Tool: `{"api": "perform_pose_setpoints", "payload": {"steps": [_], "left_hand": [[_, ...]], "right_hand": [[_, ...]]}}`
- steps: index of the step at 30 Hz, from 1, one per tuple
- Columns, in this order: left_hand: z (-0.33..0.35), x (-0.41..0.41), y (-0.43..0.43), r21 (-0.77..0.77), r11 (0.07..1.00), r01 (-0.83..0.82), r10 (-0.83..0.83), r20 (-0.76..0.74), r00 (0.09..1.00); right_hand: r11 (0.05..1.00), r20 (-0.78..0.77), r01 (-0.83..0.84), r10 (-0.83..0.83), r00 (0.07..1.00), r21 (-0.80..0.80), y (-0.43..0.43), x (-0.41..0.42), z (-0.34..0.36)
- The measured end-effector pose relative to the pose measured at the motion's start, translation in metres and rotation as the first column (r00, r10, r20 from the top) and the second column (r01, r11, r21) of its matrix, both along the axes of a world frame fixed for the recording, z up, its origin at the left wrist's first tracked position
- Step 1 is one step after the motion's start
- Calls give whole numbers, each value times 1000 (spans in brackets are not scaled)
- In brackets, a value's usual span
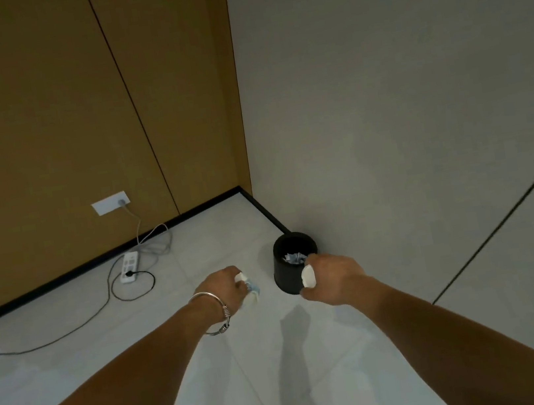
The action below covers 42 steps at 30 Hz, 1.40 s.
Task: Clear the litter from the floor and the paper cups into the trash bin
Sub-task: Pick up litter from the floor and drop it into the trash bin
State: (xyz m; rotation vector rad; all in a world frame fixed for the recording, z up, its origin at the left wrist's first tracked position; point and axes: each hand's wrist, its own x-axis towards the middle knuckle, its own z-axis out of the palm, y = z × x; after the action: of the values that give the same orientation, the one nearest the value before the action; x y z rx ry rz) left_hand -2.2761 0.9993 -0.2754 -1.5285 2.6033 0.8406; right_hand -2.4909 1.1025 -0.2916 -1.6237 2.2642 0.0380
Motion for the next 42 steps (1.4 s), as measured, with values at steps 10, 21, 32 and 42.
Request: {"api": "perform_pose_setpoints", "payload": {"steps": [10,21,32,42], "left_hand": [[-31,-86,-193,110,991,76,-72,-40,997],[-62,-228,-349,246,919,309,-324,23,946],[-212,-371,-425,410,890,201,-306,209,929],[-451,-439,-459,573,812,111,-311,265,913]], "right_hand": [[990,4,112,-113,994,88,-167,-76,-19],[921,103,366,-380,919,130,-270,-157,-49],[875,266,376,-457,849,304,-362,-272,-197],[762,299,483,-625,721,430,-406,-305,-439]]}}
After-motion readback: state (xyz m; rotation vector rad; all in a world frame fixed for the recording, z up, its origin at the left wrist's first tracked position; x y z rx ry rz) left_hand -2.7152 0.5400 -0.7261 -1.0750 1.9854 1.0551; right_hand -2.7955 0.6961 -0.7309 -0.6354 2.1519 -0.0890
